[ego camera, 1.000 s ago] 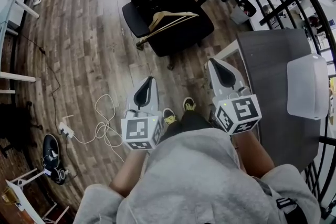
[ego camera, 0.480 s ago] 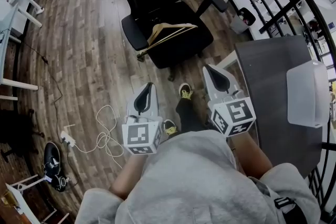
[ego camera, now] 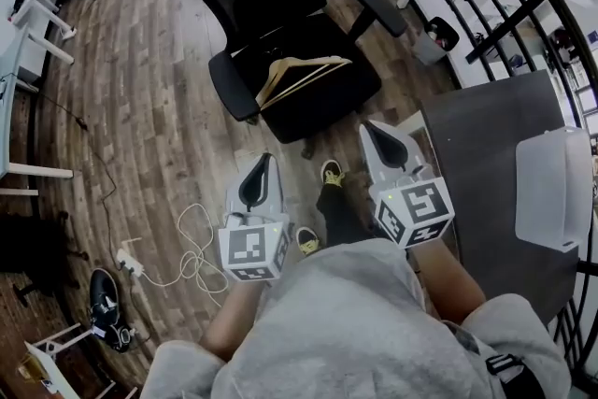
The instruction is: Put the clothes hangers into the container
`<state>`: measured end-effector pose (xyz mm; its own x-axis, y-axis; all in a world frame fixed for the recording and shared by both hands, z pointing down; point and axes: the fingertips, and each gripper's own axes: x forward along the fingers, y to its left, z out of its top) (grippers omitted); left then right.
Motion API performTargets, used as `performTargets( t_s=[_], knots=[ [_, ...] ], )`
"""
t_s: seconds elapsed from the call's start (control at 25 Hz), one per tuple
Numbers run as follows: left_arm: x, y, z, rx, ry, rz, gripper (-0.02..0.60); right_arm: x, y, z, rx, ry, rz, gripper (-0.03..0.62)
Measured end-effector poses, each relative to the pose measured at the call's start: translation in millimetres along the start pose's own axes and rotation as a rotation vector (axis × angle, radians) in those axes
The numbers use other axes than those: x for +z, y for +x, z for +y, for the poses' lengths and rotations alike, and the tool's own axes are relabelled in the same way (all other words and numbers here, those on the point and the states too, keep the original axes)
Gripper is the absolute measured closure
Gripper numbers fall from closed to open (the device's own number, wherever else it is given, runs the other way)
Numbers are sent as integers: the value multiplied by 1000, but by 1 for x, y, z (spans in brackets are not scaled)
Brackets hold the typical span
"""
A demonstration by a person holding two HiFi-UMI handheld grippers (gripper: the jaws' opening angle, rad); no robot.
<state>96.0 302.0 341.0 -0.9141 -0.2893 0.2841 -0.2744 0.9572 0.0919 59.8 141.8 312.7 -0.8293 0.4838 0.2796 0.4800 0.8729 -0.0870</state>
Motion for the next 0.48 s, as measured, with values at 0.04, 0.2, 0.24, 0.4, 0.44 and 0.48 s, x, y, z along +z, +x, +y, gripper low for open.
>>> performTargets(
  t_s=[0.04, 0.2, 0.24, 0.4, 0.44, 0.48],
  knots=[
    [1, 10, 1, 1, 0, 8, 572, 1, 7, -6, 0, 6, 3, 594],
    [3, 44, 6, 7, -5, 44, 572, 3, 34, -29, 4, 28, 17, 594],
    [4, 51, 7, 9, -6, 48, 572, 4, 40, -34, 6, 31, 19, 594],
    [8, 84, 11, 15, -26, 74, 572, 7, 65, -57, 12, 46, 28, 594],
    [9, 91, 12, 15, -30, 78, 572, 8, 71, -62, 16, 50, 30, 594],
    [11, 98, 11, 14, -31, 80, 572, 9, 76, -66, 21, 52, 32, 594]
  ],
)
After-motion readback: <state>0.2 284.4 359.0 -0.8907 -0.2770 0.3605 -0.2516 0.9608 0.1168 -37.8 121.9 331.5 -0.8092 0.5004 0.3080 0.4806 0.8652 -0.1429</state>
